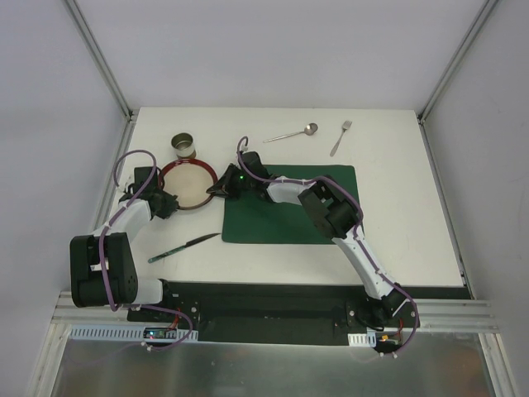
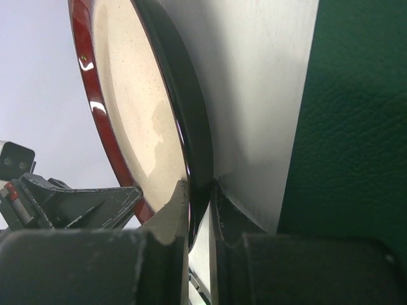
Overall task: Set the dinner table for one person
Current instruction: Pick up the plate at the center of the board.
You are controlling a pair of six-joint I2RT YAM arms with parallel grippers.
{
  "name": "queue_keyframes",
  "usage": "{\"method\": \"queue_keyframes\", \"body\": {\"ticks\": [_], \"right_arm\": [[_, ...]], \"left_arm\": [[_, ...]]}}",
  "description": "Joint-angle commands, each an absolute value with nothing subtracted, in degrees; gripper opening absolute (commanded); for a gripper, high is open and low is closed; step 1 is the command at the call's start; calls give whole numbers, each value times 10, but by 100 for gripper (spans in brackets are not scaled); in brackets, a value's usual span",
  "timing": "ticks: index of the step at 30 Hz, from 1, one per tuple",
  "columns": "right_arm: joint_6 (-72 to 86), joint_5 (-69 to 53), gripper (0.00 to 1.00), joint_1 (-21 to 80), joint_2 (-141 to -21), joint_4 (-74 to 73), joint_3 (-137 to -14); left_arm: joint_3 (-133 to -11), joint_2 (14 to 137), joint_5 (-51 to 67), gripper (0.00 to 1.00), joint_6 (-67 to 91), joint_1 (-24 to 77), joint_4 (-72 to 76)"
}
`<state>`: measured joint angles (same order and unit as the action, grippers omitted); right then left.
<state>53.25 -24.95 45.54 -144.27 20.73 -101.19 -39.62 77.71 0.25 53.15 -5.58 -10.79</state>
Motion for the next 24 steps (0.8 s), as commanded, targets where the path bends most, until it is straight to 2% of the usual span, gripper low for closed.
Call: {"method": "queue_keyframes", "body": {"ticks": [1,7,8,11,24], "right_arm": [[447,-280,1,478,-1430,172,-997],[428,-279,1,475,-1430,145,-1013],[425,-279,1,475,-1431,137,-1016],[422,-276,1,475,-1430,128,-1026],[398,-272,1,472,-1440,77,-1092]], "left_arm": [[-417,783,58,12,450,-33,-136],[-439,783,52,37,414,-33,-145],[-442,780,48,45,410,-33,-147],[-443,772,46,55,409,-32,-148],[-459,718,6,56,408,-32,-171]]}}
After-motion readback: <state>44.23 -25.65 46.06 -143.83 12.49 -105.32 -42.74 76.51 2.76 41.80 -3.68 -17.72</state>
